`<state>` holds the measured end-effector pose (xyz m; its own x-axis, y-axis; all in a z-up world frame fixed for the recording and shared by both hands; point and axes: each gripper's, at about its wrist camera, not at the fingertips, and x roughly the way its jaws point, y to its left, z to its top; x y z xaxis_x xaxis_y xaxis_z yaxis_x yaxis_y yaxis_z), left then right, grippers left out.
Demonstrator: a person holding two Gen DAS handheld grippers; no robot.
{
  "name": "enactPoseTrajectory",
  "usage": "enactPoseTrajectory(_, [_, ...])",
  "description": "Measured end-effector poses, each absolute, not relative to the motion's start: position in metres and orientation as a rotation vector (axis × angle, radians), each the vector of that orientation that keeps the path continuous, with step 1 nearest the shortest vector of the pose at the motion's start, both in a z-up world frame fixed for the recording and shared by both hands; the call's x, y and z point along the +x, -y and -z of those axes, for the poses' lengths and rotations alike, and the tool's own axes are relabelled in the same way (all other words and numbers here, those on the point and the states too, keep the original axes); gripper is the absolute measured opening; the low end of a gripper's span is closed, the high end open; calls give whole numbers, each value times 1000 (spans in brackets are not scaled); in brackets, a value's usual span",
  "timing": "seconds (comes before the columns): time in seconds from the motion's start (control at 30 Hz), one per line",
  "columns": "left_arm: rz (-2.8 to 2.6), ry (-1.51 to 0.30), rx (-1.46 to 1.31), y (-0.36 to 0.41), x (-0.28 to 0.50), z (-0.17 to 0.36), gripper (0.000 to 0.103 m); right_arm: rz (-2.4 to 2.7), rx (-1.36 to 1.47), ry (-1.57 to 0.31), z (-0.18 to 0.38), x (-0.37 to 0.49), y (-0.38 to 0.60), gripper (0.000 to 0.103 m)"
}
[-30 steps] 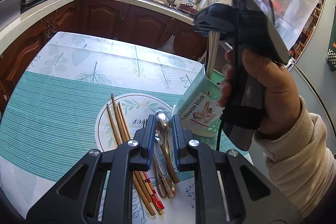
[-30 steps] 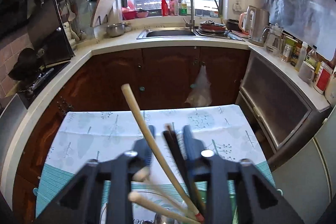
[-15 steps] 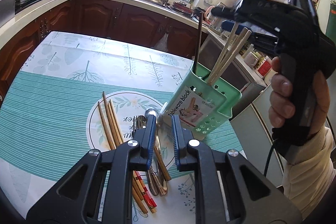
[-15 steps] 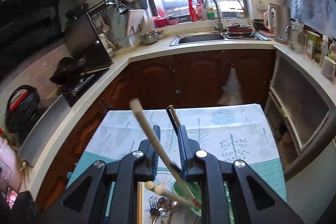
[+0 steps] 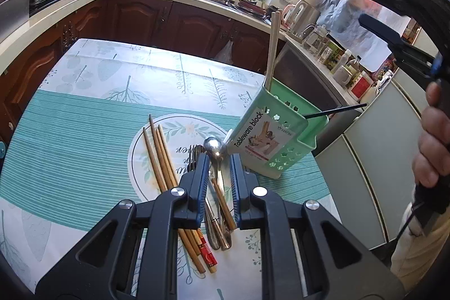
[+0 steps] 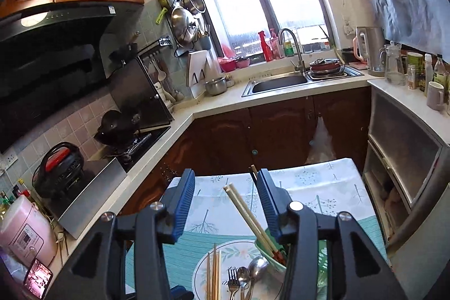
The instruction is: Organize utensils
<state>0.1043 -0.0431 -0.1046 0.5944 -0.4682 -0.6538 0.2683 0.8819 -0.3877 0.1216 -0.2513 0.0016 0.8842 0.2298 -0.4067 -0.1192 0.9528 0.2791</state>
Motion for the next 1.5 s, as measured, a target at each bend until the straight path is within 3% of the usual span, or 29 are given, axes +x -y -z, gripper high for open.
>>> enactPoseTrajectory(0.27, [408,-871,-240,30,91,116,12,-122,131,-516,43,83,246,43])
enactPoseTrajectory(0.43, [384,-908,-243,22,87,127,12,-24,167,-591,79,85,266,24])
enactPoseTrajectory(0.7, [375,-913,-231,23,86,130,12,20,278,-604,101,100,288,23])
enactPoseTrajectory(0.8, [377,-918,-225,25,87,130,12,9,269,-561,102,104,286,5])
enactPoseTrajectory(1.0, [377,-926,-224,26,91,132,12,22,271,-517,77,115,290,5])
enactPoseTrajectory(1.23, [375,-932,-224,26,93,134,12,93,143,-594,45,138,270,5])
enactPoseTrajectory(1.5, [367,-936,-231,24,94,137,12,89,46,-696,53,174,238,5])
